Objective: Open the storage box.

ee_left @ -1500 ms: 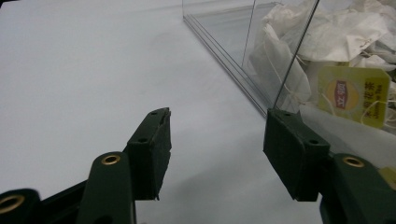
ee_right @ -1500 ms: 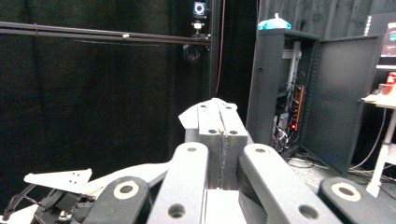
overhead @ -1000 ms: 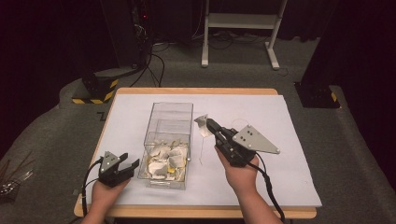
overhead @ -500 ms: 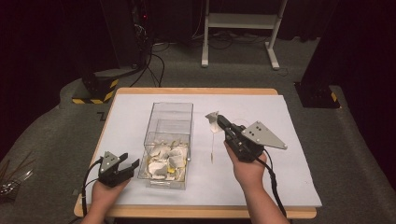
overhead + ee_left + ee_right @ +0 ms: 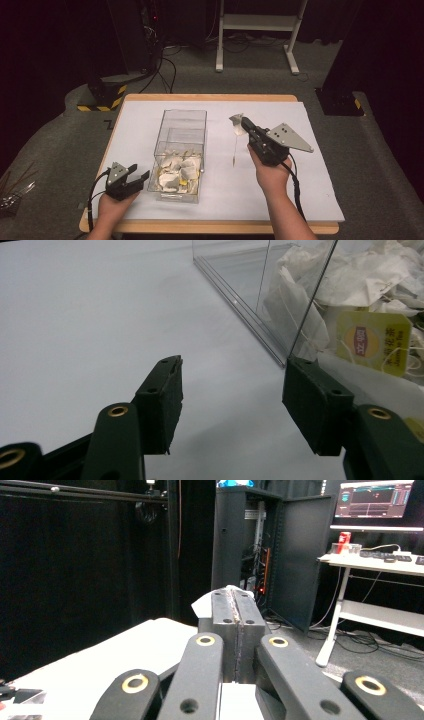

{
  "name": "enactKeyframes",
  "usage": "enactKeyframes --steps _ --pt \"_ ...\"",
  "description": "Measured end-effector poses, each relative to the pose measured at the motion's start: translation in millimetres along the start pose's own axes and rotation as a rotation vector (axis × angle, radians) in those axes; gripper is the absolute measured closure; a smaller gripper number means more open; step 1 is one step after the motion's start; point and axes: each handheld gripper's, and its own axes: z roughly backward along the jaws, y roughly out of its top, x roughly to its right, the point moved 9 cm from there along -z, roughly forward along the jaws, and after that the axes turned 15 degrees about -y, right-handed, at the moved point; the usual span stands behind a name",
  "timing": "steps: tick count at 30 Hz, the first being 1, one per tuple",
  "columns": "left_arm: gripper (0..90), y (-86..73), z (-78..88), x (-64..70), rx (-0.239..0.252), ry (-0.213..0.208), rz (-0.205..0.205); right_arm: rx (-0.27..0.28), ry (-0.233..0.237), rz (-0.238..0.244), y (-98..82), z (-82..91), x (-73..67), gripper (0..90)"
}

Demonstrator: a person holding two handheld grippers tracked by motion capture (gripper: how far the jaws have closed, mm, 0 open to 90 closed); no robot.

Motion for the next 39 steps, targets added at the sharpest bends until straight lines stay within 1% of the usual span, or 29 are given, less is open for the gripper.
enactKeyframes --steps 5,9,10,12,16,18,21,23,24,26,30,32,34,37,39 --pt "41.5 -0.2 -0.3 0.1 -0.001 -0.004 0.004 0.003 -0.02 -0.003 2.2 -3.1 9.4 90.0" --pt "41.5 0.1 0.0 0.3 0.001 -0.002 -0.003 0.003 -0.032 -0.007 3.5 -5.2 15.8 90.0" --pt "41.5 0.0 -0.2 0.4 -0.001 -0.003 0.0 0.002 -0.042 -0.006 4.6 -6.3 20.0 90.0" --pt "41.5 -0.2 -0.5 0.0 -0.004 -0.004 0.002 0.003 -0.045 -0.004 5.1 -6.7 21.6 90.0" --pt "41.5 -0.1 -0.3 0.4 -0.003 -0.003 -0.002 0.001 -0.061 -0.013 8.3 -9.1 30.5 90.0" --pt "41.5 -0.3 -0.4 0.2 -0.005 -0.005 0.0 0.004 -0.071 -0.008 10.0 -10.5 35.3 90.0" --pt "41.6 -0.1 -0.3 0.4 -0.003 -0.003 -0.001 -0.002 -0.077 -0.024 12.5 -12.2 40.9 90.0" --pt "41.6 -0.2 -0.5 0.4 -0.005 -0.004 -0.004 0.0 -0.088 -0.024 14.8 -13.5 44.2 90.0" --pt "41.5 -0.2 -0.4 0.4 -0.004 -0.005 -0.002 0.002 -0.098 -0.021 16.8 -15.0 47.7 90.0" --pt "41.5 -0.1 0.0 0.7 -0.001 -0.006 -0.001 0.004 -0.101 -0.021 17.5 -15.7 49.0 90.0" --pt "41.5 -0.2 -0.4 0.6 -0.003 -0.006 -0.001 0.001 -0.122 -0.011 22.2 -21.9 56.6 90.0" --pt "41.5 -0.1 -0.1 0.6 -0.002 -0.006 -0.003 0.0 -0.125 -0.01 23.2 -23.0 57.7 90.0" --pt "41.5 0.1 0.3 0.8 0.002 -0.007 -0.006 0.0 -0.139 -0.006 28.3 -27.7 62.2 90.0" --pt "41.5 -0.3 -0.3 1.0 -0.003 -0.009 -0.001 0.001 -0.15 0.0 31.8 -30.5 65.3 90.0" --pt "41.5 -0.1 0.1 1.0 0.0 -0.008 -0.005 0.002 -0.158 0.006 34.0 -32.9 67.6 90.0"
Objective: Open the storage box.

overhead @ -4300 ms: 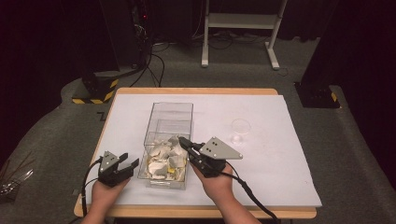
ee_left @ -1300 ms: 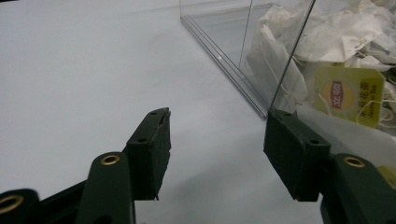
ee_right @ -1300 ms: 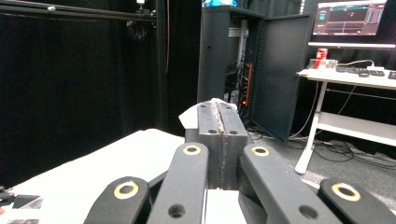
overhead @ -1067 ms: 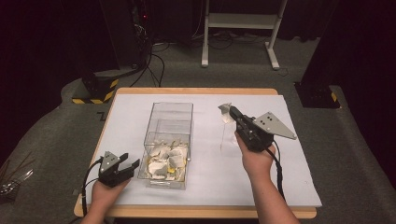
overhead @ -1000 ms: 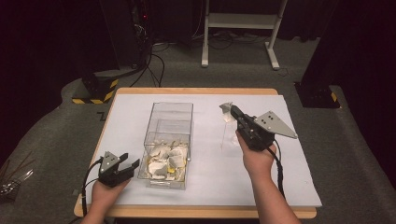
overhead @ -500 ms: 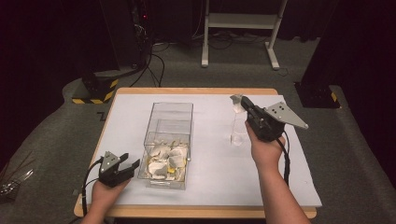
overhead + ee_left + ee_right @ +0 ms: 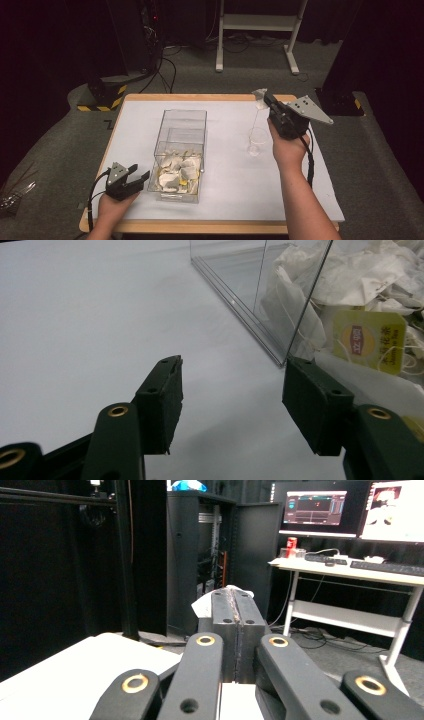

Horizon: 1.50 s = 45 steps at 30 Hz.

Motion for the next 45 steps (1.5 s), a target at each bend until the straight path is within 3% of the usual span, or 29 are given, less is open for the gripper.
enactKeyframes --steps 9,30,45 --pt "41.5 0.0 -0.1 0.3 0.0 -0.003 -0.001 0.001 -0.032 0.008 4.2 -11.2 9.5 90.0" --pt "41.5 -0.4 0.0 0.3 -0.003 -0.007 0.003 -0.052 -0.094 0.034 -11.8 -32.5 30.3 90.0" --pt "41.5 -0.3 -0.1 0.6 -0.002 -0.008 0.001 -0.114 -0.109 0.019 -44.2 -39.8 38.3 90.0"
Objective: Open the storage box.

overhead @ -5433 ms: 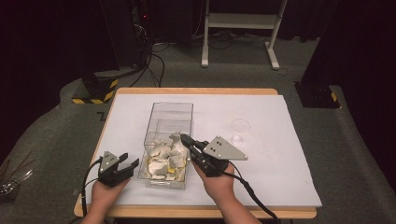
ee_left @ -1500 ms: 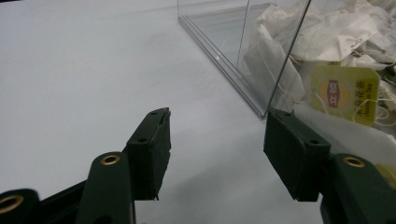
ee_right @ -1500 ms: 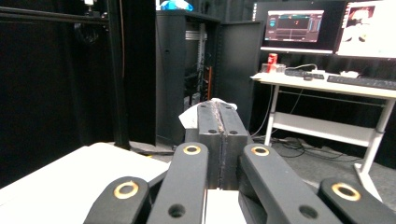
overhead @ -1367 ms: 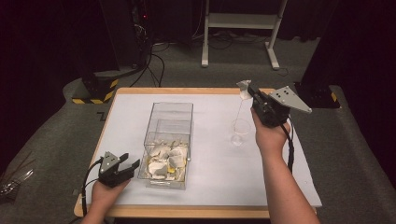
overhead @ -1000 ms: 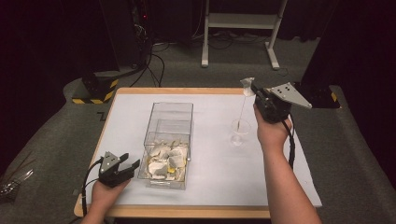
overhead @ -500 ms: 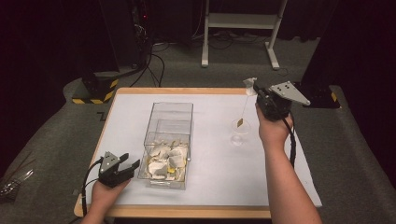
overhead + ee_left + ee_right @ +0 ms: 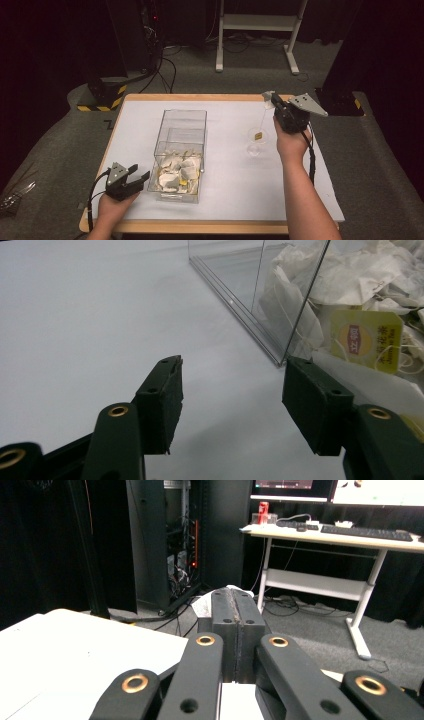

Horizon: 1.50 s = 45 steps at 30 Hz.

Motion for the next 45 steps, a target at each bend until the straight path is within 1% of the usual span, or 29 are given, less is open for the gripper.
enactKeyframes --steps 6,9,17,20,27,32,38,45 --pt "41.5 0.0 -0.1 0.4 0.001 -0.001 0.001 -0.023 0.004 0.004 -16.0 -1.9 -2.4 90.0" --pt "41.5 0.0 -0.1 0.4 0.0 -0.002 -0.001 -0.044 0.004 0.016 -27.7 -3.7 -4.3 90.0" --pt "41.5 -0.2 -0.4 0.6 -0.002 -0.005 0.001 -0.091 0.006 0.03 -58.4 -6.5 -7.4 90.0" --pt "41.6 0.1 -0.3 0.6 0.0 -0.002 -0.004 -0.109 0.007 0.035 -69.5 -7.4 -8.6 90.0" --pt "41.6 -0.1 -0.6 1.0 -0.001 -0.004 0.0 -0.136 0.014 0.064 -90.7 -6.8 -14.7 89.9" --pt "41.5 -0.1 -0.6 1.1 0.0 -0.002 -0.002 -0.146 0.019 0.079 -101.1 -4.9 -19.4 89.8" --pt "41.5 -0.2 -0.8 1.0 -0.002 -0.004 -0.001 -0.165 0.021 0.075 -111.3 -4.0 -19.7 89.8" --pt "41.5 -0.2 -0.8 0.9 -0.004 -0.002 -0.005 -0.173 0.024 0.076 -117.2 -1.6 -20.3 89.6"
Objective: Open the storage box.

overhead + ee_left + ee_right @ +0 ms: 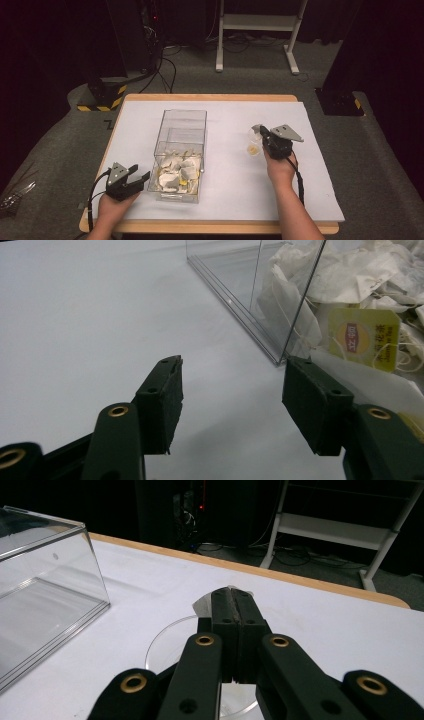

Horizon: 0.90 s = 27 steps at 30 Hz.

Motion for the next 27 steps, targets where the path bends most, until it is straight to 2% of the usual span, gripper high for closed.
enactKeyframes --steps 6,16,27 --pt "41.5 -0.3 -0.5 -0.2 -0.006 0.001 0.002 -0.01 -0.001 -0.009 -3.6 0.9 1.5 84.2" --pt "41.6 -0.3 -0.5 -0.2 -0.006 0.001 0.003 -0.002 0.003 -0.007 -1.5 5.3 1.2 83.5" --pt "42.7 -0.2 0.1 0.3 0.0 -0.005 0.006 0.017 0.024 0.006 1.7 20.0 -5.6 82.0"
